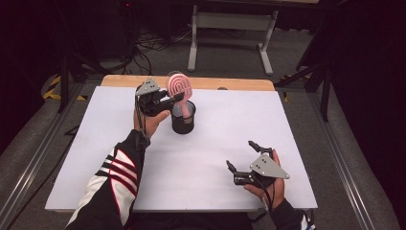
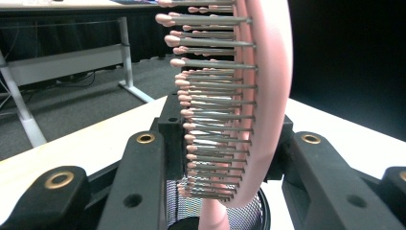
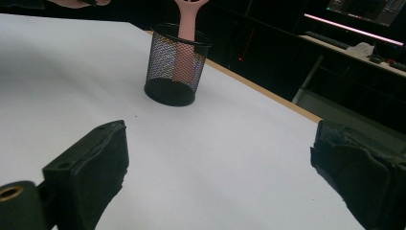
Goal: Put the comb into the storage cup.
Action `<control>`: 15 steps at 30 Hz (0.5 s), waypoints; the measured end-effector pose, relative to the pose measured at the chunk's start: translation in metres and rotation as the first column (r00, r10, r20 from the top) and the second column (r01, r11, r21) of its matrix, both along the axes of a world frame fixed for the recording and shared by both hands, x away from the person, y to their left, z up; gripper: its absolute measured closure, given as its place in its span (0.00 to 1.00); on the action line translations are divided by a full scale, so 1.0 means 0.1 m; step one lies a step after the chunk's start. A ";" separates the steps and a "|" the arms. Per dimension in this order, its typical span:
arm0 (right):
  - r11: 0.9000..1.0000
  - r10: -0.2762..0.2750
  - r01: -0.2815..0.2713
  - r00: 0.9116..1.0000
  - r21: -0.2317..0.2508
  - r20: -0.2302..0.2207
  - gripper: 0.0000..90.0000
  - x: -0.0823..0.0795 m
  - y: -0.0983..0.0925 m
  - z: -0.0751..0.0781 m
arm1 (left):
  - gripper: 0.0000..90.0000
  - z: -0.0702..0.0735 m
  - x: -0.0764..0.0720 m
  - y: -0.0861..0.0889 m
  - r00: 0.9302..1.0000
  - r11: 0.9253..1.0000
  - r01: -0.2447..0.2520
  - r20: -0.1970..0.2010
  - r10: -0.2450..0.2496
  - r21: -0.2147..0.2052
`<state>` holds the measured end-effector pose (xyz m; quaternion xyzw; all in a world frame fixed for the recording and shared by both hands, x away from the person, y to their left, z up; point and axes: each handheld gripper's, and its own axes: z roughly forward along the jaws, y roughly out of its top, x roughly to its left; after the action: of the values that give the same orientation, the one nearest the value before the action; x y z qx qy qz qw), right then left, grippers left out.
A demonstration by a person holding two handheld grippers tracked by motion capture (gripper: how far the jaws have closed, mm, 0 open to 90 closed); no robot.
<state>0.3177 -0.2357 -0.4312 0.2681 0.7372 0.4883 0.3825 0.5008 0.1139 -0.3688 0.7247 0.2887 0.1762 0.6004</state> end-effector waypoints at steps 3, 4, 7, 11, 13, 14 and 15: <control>1.000 0.001 -0.001 1.000 0.000 0.001 0.07 0.00 0.00 0.00 | 0.71 -0.02 0.00 -0.01 1.000 1.000 -0.001 -0.003 0.001 -0.001; 1.000 0.001 -0.001 1.000 0.000 0.000 0.07 0.00 0.00 0.00 | 0.71 -0.02 0.00 -0.02 1.000 1.000 0.001 -0.006 -0.001 -0.003; 1.000 0.002 -0.002 1.000 0.000 0.001 0.07 0.00 0.00 0.00 | 0.71 -0.04 -0.01 -0.03 1.000 1.000 0.002 -0.011 -0.002 -0.005; 1.000 0.004 -0.004 1.000 -0.002 0.001 0.07 0.00 0.00 0.00 | 0.71 -0.08 0.00 -0.04 1.000 1.000 0.001 -0.021 -0.001 -0.007; 1.000 0.004 -0.004 1.000 -0.002 -0.001 0.07 0.00 0.00 0.00 | 0.71 -0.09 0.00 -0.04 1.000 1.000 0.000 -0.021 0.000 -0.008; 1.000 0.005 -0.005 1.000 -0.002 -0.001 0.07 0.00 0.00 0.00 | 0.71 -0.10 0.00 -0.04 1.000 1.000 -0.001 -0.025 0.001 -0.008; 1.000 0.005 -0.005 1.000 -0.003 -0.002 0.07 0.00 0.01 -0.01 | 0.71 -0.10 0.00 -0.04 1.000 1.000 -0.001 -0.025 0.001 -0.007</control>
<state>0.3178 -0.2351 -0.4317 0.2661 0.7392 0.4877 0.3808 0.5011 0.1103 -0.3792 0.7247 0.2971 0.1664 0.5990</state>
